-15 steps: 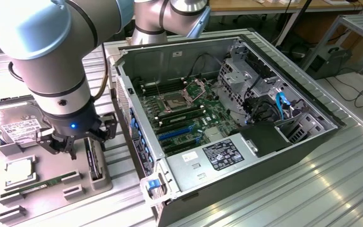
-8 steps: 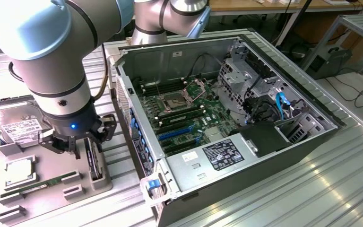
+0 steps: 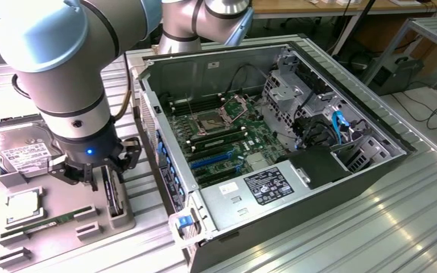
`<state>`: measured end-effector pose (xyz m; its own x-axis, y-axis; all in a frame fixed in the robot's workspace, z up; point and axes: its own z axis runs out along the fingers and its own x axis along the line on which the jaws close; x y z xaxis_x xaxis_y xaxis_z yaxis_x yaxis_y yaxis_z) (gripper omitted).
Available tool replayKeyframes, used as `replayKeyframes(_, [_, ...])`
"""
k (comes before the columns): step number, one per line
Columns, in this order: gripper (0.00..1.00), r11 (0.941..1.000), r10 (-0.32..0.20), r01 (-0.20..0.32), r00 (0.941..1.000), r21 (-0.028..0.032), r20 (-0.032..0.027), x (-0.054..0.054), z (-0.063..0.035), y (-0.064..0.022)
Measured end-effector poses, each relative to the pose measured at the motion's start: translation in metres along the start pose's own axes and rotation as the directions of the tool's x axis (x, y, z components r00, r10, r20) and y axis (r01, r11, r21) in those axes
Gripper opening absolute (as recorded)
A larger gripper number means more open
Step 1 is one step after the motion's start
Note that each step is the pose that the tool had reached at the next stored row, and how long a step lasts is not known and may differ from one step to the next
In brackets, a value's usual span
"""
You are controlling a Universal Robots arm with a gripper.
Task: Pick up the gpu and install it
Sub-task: 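Pick up the gpu and move the gpu toward the slot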
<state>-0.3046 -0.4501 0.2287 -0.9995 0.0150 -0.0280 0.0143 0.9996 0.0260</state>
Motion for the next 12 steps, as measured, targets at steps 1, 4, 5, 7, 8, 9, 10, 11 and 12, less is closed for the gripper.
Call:
replayKeyframes(1, [0.51, 1.0000, 0.000, 0.000, 1.0000, 0.0001, -0.0001, -0.0001, 0.0000, 0.0000])
replayKeyframes(4, [0.51, 1.0000, 0.000, 0.000, 1.0000, 0.0002, -0.0002, -0.0002, -0.0001, -0.0004])
replayKeyframes(5, [0.50, 1.0000, 0.000, 0.000, 1.0000, 0.0001, -0.0001, -0.0003, -0.0001, -0.0006])
replayKeyframes(7, [0.42, 1.0000, 0.000, 0.000, 1.0000, 0.0001, -0.0001, -0.0004, 0.0000, -0.0010])
replayKeyframes(8, [0.42, 1.0000, 0.000, 0.000, 1.0000, 0.0001, -0.0001, -0.0005, 0.0000, -0.0013])
replayKeyframes(9, [0.42, 1.0000, 0.000, 0.000, 1.0000, 0.0000, 0.0000, -0.0005, 0.0001, -0.0017])
replayKeyframes(10, [0.42, 1.0000, 0.000, 0.000, 1.0000, 0.0001, -0.0001, -0.0008, 0.0001, -0.0020])
replayKeyframes(11, [0.42, 1.0000, 0.000, 0.000, 1.0000, 0.0001, -0.0002, -0.0009, 0.0002, -0.0020])
replayKeyframes(12, [0.42, 1.0000, 0.000, 0.000, 1.0000, 0.0001, -0.0002, -0.0011, 0.0004, -0.0020])
